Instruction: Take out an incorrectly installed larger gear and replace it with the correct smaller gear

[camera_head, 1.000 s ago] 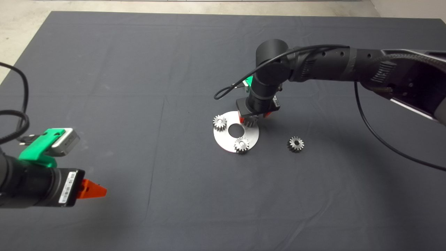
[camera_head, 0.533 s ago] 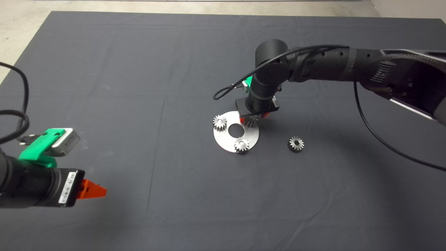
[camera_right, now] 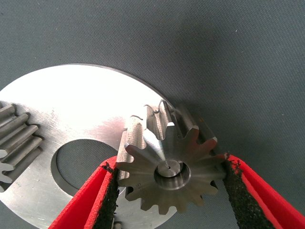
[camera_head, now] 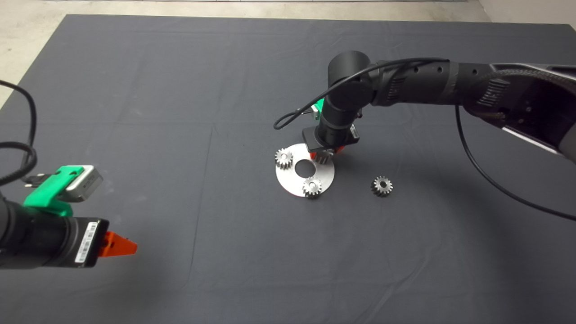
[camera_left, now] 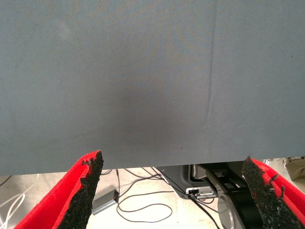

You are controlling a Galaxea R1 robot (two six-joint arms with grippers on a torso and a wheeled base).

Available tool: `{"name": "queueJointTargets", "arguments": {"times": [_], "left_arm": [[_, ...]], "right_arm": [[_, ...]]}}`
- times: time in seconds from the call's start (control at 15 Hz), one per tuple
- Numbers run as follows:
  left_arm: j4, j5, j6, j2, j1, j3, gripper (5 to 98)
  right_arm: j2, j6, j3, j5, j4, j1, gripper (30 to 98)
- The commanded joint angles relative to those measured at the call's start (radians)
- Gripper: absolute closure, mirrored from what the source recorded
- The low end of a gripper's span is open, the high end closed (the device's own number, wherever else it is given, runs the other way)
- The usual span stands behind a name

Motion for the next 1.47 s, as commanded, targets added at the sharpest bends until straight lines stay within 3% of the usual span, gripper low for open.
{"name": "queueJointTargets", "arguments": {"times": [0.0,1.4], "left_arm": [[-0.012,0.001,0.011,-0.006,-0.014,0.005,29.2],[-0.011,0.001,0.013,-0.009,-0.012,0.005,29.2]], "right_arm": [[0.005,-0.002,0.011,-0.03,0.028,0.043,73.0],[0.0,0.0,0.037,-0.033,0.026,0.033,73.1]]}}
